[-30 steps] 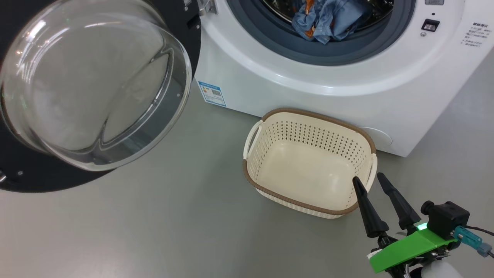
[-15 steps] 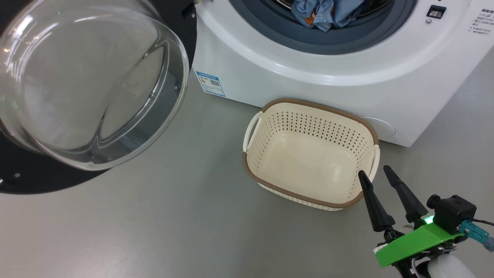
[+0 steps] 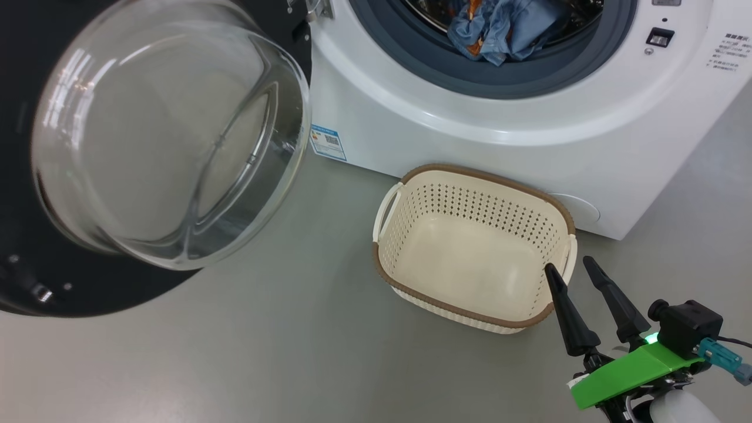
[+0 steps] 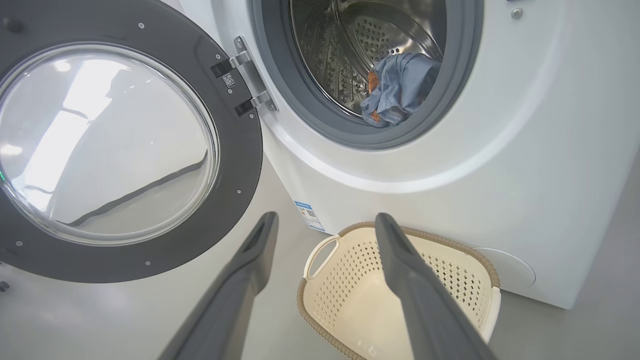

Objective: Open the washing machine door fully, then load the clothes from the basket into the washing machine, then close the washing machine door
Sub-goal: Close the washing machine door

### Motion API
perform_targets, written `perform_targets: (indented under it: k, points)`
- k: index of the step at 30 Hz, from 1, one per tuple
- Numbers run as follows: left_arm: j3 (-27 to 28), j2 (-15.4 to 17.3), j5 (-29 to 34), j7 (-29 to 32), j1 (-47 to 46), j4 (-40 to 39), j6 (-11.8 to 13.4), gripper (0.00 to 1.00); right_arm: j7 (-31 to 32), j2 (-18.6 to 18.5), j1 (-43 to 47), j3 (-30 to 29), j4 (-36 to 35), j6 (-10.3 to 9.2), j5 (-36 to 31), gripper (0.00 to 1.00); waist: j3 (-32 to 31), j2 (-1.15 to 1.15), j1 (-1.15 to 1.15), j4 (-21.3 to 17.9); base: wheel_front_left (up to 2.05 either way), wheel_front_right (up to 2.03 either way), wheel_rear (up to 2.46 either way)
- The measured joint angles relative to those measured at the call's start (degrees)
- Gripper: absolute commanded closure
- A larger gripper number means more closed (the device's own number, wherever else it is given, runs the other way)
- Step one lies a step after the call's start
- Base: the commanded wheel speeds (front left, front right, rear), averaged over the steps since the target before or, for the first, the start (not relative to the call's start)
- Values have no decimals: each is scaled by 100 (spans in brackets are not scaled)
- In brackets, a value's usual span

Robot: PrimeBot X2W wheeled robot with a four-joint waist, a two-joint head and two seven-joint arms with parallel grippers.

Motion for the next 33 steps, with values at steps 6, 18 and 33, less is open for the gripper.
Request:
perform_targets:
  k: [6, 18, 33]
  points:
    - [-277, 40, -125, 389, 137, -300, 0, 100, 0, 53, 7, -5, 10, 0, 1, 0, -160, 0, 0, 18, 0, 0, 0]
    - [-474, -70, -702, 1194, 365, -1281, 0, 100, 0, 212, 241, -51, 15, 0, 10, 0, -497, 0, 0, -93, 0, 0, 0]
    - [-582, -561, -854, 1798, 502, -2853, 9, 100, 0, 272, 286, -198, 13, 0, 9, 0, -597, 0, 0, -492, 0, 0, 0]
